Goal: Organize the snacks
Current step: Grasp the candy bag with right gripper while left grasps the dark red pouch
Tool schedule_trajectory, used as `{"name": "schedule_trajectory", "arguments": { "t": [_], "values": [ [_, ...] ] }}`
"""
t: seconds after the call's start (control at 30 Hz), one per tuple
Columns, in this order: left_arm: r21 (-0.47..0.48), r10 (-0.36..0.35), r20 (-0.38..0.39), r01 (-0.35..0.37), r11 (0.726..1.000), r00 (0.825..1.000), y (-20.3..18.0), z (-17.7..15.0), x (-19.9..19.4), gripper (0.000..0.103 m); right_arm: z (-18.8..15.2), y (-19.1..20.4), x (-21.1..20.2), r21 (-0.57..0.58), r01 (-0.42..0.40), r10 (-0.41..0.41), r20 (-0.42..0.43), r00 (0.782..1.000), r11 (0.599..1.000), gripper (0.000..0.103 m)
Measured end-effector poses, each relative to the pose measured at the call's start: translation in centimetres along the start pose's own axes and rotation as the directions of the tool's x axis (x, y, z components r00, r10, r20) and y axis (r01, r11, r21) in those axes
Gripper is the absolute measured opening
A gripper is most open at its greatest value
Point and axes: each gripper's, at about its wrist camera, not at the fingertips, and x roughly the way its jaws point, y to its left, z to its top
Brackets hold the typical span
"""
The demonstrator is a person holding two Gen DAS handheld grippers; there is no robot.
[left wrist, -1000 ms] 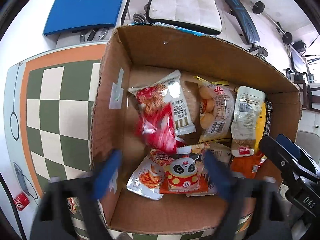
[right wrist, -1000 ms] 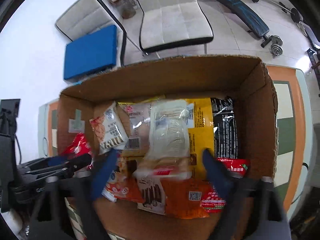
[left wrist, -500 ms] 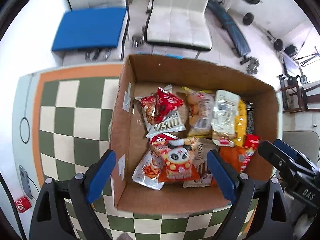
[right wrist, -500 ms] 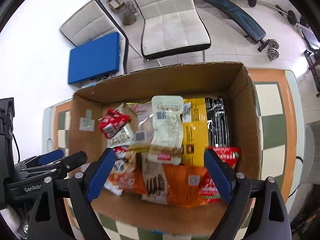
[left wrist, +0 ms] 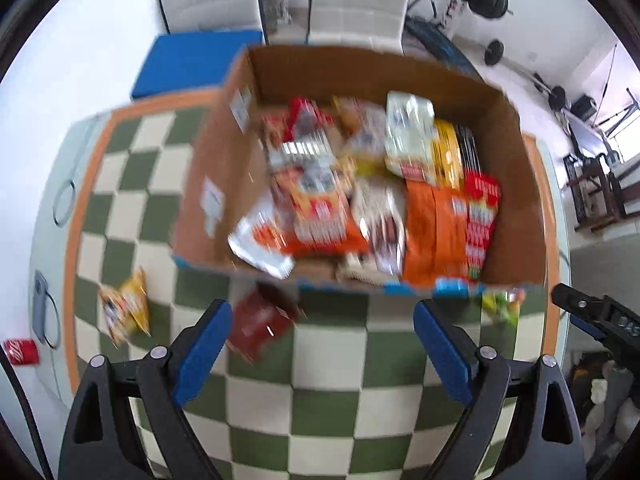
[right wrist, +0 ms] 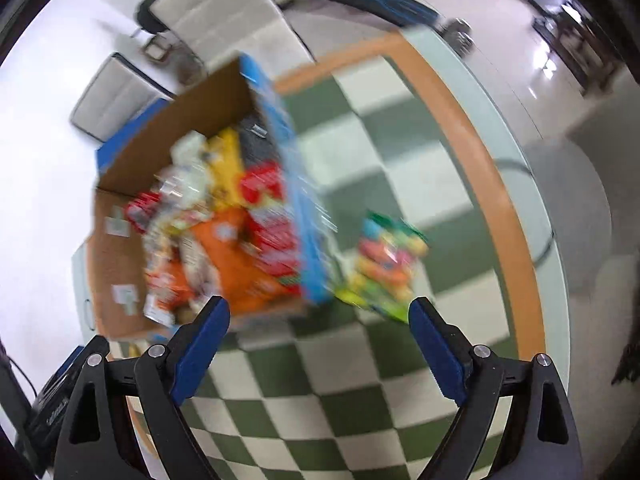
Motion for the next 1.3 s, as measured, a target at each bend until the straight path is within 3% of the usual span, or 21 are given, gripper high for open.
{"name": "schedule_trajectory", "arguments": {
  "t": [0.07,0.17,0.27,0.37,0.43,0.53,0.57,0.8,1.1,1.2,1.3],
  "values": [
    [-0.001,0.015,-0.017,-0.015,1.000,1.000,-0.5,-1.2,0.9,0.093,-0.8,-1.2,1.3,-0.022,0.035,-0.036,-0.028,0.999,0.999,0.093],
    [-0.014,0.024,-0.055,-0.025,1.000,0.998,-0.9,-2.4,2.5,0.093,-0.8,-4.6,3.5,0.073,0.013,-0.007,-0.077,0.997,0.997,0.093],
    [-0.034,0.028,-0.093,-0.031,0.999,0.995,-0.9,-3.3,3.9,0.093,-0.2,-6.5,5.8,0.136,0.040,-0.030,-0.077,0.997,0.990,0.093],
    [-0.043,0.034,-0.124,-0.039,0.998,0.992,-1.0,-4.0,5.2,0.093,0.9,-8.0,7.7,0.231,-0.018,0.035,-0.069,0.997,0.973,0.091],
    [-0.041,0.045,-0.133,-0.051,0.998,0.990,-0.9,-4.4,5.7,0.093,1.5,-8.4,8.5,0.263,-0.035,0.052,-0.056,0.997,0.964,0.081],
    [-0.052,0.045,-0.154,-0.053,0.997,0.987,-0.6,-4.8,6.4,0.093,2.4,-8.5,9.6,0.276,-0.036,0.055,-0.062,0.997,0.961,0.051],
    [-0.056,0.047,-0.159,-0.056,0.997,0.986,-0.5,-5.0,6.6,0.093,2.6,-8.3,10.2,0.266,-0.034,0.057,-0.078,0.995,0.963,0.045],
    [-0.054,0.067,-0.172,-0.077,0.996,0.983,1.4,-5.8,7.3,0.093,1.8,-6.5,10.1,0.098,0.039,-0.026,-0.126,0.992,0.994,0.042],
    [0.023,0.062,-0.186,-0.059,0.998,0.981,4.9,-6.3,7.9,0.093,-5.7,-2.6,11.1,-0.146,0.029,-0.073,-0.305,0.950,0.989,0.041],
    [0.050,0.062,-0.196,-0.053,0.997,0.979,6.7,-5.9,8.7,0.093,-8.7,-0.4,11.6,-0.233,0.016,-0.093,-0.326,0.941,0.972,0.042],
    [0.109,0.081,-0.198,-0.060,0.992,0.977,7.8,-4.9,9.8,0.093,-9.4,1.5,12.0,-0.273,0.017,-0.106,-0.315,0.943,0.962,0.043]
  ]
}}
